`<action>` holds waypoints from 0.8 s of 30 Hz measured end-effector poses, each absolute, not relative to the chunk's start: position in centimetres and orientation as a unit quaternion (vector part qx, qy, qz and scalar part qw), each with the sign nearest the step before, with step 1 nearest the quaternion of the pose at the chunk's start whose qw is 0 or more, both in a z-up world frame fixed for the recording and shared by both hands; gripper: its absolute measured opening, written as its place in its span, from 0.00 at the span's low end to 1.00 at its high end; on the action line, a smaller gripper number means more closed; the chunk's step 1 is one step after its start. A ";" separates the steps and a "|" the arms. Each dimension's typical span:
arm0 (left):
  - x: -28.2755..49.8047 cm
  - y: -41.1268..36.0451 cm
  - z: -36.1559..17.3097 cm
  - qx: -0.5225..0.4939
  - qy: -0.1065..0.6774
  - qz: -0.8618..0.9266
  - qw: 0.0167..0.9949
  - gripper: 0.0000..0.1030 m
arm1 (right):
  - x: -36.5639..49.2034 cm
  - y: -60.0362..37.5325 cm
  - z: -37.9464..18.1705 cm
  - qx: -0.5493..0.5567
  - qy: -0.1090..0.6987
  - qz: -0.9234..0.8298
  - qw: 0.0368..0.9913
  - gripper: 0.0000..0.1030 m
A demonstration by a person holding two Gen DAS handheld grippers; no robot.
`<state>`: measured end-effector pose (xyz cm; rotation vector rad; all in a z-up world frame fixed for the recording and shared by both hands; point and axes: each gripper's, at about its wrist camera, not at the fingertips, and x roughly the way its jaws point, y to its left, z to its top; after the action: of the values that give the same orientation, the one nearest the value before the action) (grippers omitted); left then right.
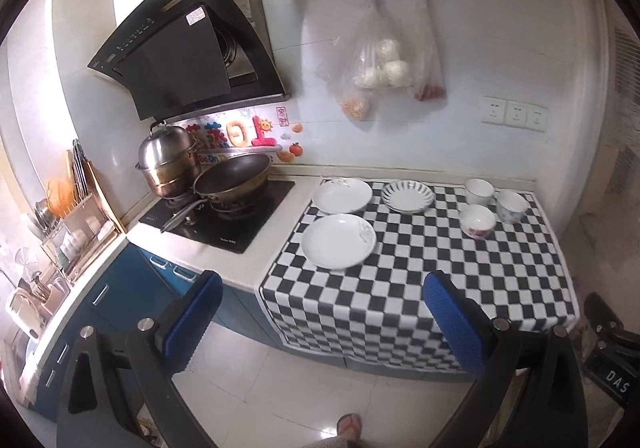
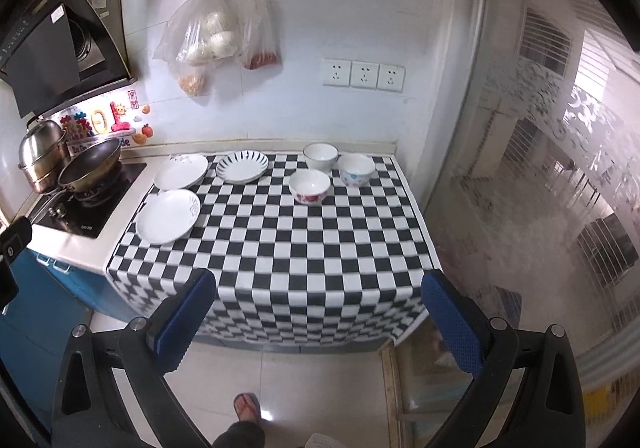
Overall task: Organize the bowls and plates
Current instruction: 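Grasp the grey-flower white plate rim with the right tool while the left tool grasps it too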
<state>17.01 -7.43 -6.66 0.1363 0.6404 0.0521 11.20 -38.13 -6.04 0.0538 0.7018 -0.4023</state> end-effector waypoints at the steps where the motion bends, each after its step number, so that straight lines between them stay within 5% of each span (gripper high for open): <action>1: 17.8 -7.3 -6.9 0.065 0.316 0.023 0.946 1.00 | 12.3 -37.9 -6.1 0.025 0.339 -0.199 0.919 1.00; 9: 27.6 -4.9 -9.4 0.061 0.338 0.001 0.939 1.00 | 23.1 -35.0 -8.5 0.011 0.356 -0.210 0.911 1.00; 24: 51.8 2.4 -22.2 0.091 0.462 -0.047 0.881 0.97 | 49.8 -29.0 -23.8 0.096 0.491 -0.111 0.859 1.00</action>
<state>51.78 2.39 -22.24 0.1897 0.9621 -0.0969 49.85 -28.99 -23.79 0.2021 1.0305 -0.2336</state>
